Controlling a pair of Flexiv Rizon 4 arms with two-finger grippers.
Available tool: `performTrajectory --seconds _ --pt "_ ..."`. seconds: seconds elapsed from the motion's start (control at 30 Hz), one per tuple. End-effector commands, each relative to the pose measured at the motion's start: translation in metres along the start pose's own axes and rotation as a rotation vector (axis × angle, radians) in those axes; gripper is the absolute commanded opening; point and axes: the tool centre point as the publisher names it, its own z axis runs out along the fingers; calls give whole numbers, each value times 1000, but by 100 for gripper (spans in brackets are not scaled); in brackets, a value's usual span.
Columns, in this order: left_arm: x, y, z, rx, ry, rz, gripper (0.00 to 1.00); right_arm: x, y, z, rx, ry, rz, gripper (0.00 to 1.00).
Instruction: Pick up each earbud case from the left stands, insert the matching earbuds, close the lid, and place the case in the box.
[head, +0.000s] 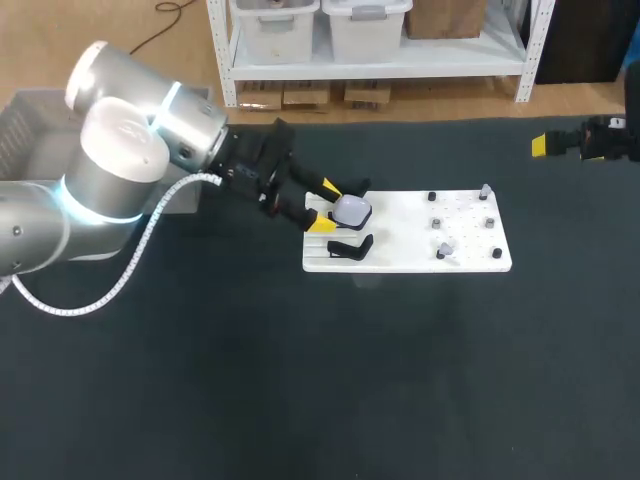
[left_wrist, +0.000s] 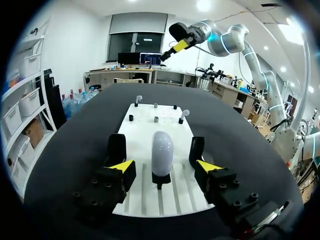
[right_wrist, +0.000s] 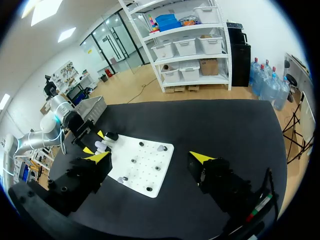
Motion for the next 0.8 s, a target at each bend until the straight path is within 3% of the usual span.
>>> performTrajectory --seconds 0.03,0.3,0.47,0.8 --pt "0 3 3 -3 -3 -1 74 0 1 -1 3 1 0 100" --pt "-1 7 5 -17 -11 2 65 0 1 -1 3 1 0 100" --pt "-2 4 7 -10 -10 5 69 0 1 -1 3 1 0 100" --pt "-3 5 9 -13 -13 16 68 0 1 -1 3 1 0 100"
